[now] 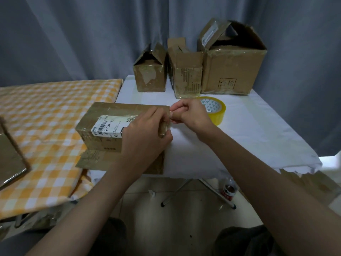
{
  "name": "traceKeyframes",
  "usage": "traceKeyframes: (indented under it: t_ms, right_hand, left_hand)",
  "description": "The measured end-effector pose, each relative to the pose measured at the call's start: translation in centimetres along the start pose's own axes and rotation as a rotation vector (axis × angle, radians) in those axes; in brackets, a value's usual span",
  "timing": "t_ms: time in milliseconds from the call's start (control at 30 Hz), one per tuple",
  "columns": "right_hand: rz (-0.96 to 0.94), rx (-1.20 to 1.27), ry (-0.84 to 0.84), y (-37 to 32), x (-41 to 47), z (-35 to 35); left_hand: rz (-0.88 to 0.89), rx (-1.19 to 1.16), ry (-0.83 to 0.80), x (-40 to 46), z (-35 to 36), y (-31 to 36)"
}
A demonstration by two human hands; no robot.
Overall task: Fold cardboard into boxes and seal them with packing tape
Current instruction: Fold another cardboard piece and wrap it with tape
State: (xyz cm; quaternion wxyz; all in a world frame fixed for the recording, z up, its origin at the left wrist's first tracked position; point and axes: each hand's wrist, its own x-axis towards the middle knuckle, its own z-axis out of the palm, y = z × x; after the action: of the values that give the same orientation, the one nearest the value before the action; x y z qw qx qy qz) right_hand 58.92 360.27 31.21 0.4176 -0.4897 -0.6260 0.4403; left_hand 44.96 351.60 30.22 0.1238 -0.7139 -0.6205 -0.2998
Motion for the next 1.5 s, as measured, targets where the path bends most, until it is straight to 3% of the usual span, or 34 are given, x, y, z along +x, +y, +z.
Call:
traceKeyframes:
  t_ms: [133, 300, 400, 700, 833, 1000, 1200, 1400, 1500]
  right_hand:
    - [0.056, 0.075, -0.026, -0.6, -0.7, -0.2]
    - [0.059, 0.122, 0.104, -0.7, -2.3, 1.0]
    - [0.05, 0.172, 0.1, -0.4, -3.2, 1.3]
    - [0.003, -0.131, -0.442, 0.6, -6.4, 0.4]
    - [0.049, -0.059, -0.338, 0.1, -5.9, -0.8]
    - [0.02, -0.124, -0.431, -0.1, -5.9, -1.2]
    - [0.068, -0.116, -0.149, -0.1, -2.4, -1.2]
    - [0.11, -0.232, -0.345, 0.2, -1.6, 2.0]
    - [0.101, -0.161, -0.259, -0.5, -1.6, 0.8]
  left_hand:
    - [0.079, -0.001, -0.099, 0.0, -0.5, -0.9]
    - [0.157, 0.011, -0.149, 0.3, -0.8, -2.0]
    - [0.186, -0.053, -0.189, 0.7, -1.2, -2.9]
    - [0.167, -0.137, -0.165, 0.9, -1.0, -3.3]
    - [0.147, -0.152, -0.193, 1.1, -1.1, -3.4]
    - [0.127, -0.154, -0.221, 1.3, -1.2, -3.6]
    - [0.122, -0.072, -0.121, 0.5, -0.7, -2.5]
    - [0.102, -0.016, -0.056, -0.3, -0.1, -1.4]
    - [0.089, -0.12, -0.115, -0.3, -0.2, -2.0]
